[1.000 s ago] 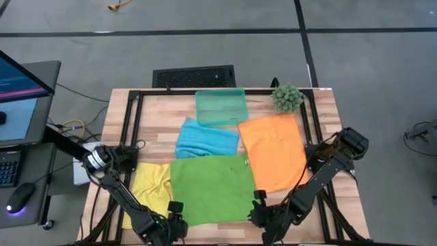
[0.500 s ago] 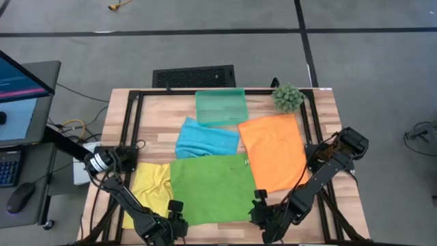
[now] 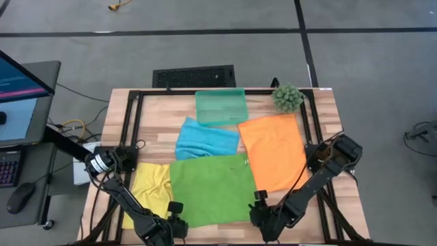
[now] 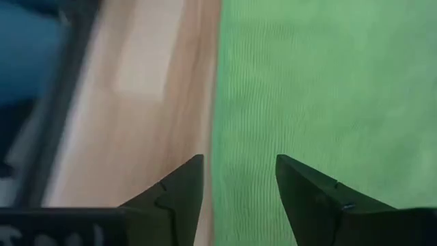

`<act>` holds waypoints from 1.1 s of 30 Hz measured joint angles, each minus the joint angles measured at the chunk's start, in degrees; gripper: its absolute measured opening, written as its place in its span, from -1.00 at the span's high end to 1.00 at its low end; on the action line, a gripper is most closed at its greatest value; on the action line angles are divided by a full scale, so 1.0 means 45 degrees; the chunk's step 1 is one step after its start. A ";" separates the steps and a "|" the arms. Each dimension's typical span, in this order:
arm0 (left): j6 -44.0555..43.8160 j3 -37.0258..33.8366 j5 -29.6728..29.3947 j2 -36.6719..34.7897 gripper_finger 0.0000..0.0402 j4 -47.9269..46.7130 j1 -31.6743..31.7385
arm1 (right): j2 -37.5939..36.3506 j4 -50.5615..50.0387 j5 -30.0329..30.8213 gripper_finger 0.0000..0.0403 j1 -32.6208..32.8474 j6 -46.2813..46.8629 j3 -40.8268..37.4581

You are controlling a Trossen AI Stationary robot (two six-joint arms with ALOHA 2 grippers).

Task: Roll microfiber towels into tight, uniform cylinder then place into a basket
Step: Roll the green microfiber cloth

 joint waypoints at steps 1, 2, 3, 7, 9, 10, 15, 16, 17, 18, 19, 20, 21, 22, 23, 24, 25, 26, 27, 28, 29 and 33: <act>-0.0007 -0.0002 0.0002 0.0000 0.97 -0.0017 0.0005 | 0.0218 0.0108 -0.0106 0.00 0.0000 0.0006 0.0000; -0.0007 -0.0005 0.0001 0.0000 0.96 -0.0025 0.0005 | 0.0432 0.0182 -0.0281 0.01 0.0000 0.0059 0.0005; -0.0007 -0.0010 -0.0025 0.0005 0.95 -0.0025 0.0005 | 0.0609 0.0194 -0.0479 0.01 0.0000 0.0162 0.0005; -0.0012 -0.0010 -0.0041 0.0009 0.96 -0.0049 0.0009 | 0.0947 0.0194 -0.1088 0.04 -0.0092 0.0649 0.0106; -0.0012 -0.0010 -0.0037 0.0010 0.98 -0.0064 0.0010 | 0.0956 0.0175 -0.1156 0.05 -0.0119 0.0983 0.0107; -0.0012 -0.0015 -0.0041 0.0010 0.99 -0.0068 0.0010 | 0.0961 0.0175 -0.1146 0.07 -0.0179 0.1194 0.0107; -0.0006 0.0075 -0.0037 0.0019 0.98 -0.0147 0.0010 | 0.0807 0.0066 -0.1297 0.29 -0.0426 0.1885 0.0087; 0.0018 0.0159 -0.0033 0.0026 0.98 -0.0212 0.0010 | 0.0802 0.0035 -0.1306 0.37 -0.0470 0.1894 0.0083; 0.0068 0.0270 -0.0030 0.0050 0.98 -0.0317 0.0015 | 0.0802 0.0003 -0.1311 0.45 -0.0512 0.1898 0.0083; 0.0183 0.0390 0.0006 0.0068 0.99 -0.0429 0.0024 | 0.0802 0.0004 -0.1320 0.55 -0.0556 0.1904 0.0078; 0.0294 0.0563 0.0030 0.0087 0.99 -0.0685 0.0033 | 0.0802 0.0015 -0.1345 0.65 -0.0605 0.1904 0.0078; 0.0341 0.0726 0.0031 0.0097 0.99 -0.1014 0.0046 | 0.0806 0.0035 -0.1378 0.75 -0.0630 0.1902 0.0078; 0.0327 0.0912 0.0042 0.0097 0.99 -0.1399 0.0051 | 0.0807 0.0049 -0.1400 0.85 -0.0654 0.1838 0.0081; 0.0260 0.1105 0.0046 0.0096 0.99 -0.1693 0.0058 | 0.0802 0.0049 -0.1403 0.92 -0.0665 0.1662 0.0090; 0.0142 0.1246 0.0046 0.0085 0.99 -0.1955 0.0058 | 0.0811 0.0004 -0.1349 0.94 -0.0633 0.1490 0.0156; 0.0020 0.1370 0.0057 0.0083 1.00 -0.2302 0.0058 | 0.0834 -0.0078 -0.1183 0.94 -0.0565 0.1366 0.0248; -0.0007 0.1482 0.0130 0.0083 1.00 -0.2622 0.0049 | 0.0877 -0.0213 -0.0946 0.92 -0.0490 0.1299 0.0385; 0.0023 0.1604 0.0218 0.0083 1.00 -0.2761 0.0044 | 0.0911 -0.0405 -0.0808 0.92 -0.0427 0.1264 0.0529; 0.0100 0.1771 0.0249 0.0083 1.00 -0.2783 0.0040 | 0.0934 -0.0681 -0.0762 0.92 -0.0383 0.1253 0.0720; 0.0207 0.1997 0.0247 0.0081 1.00 -0.2875 0.0039 | 0.0943 -0.0997 -0.0716 0.93 -0.0331 0.1253 0.0936; 0.0289 0.2230 0.0249 0.0063 1.00 -0.3105 0.0039 | 0.0943 -0.1276 -0.0603 0.95 -0.0257 0.1249 0.1185; 0.0281 0.3228 0.0240 0.0051 1.00 -0.4384 0.0034 | 0.0913 -0.2618 0.0146 0.96 0.0177 0.1311 0.2182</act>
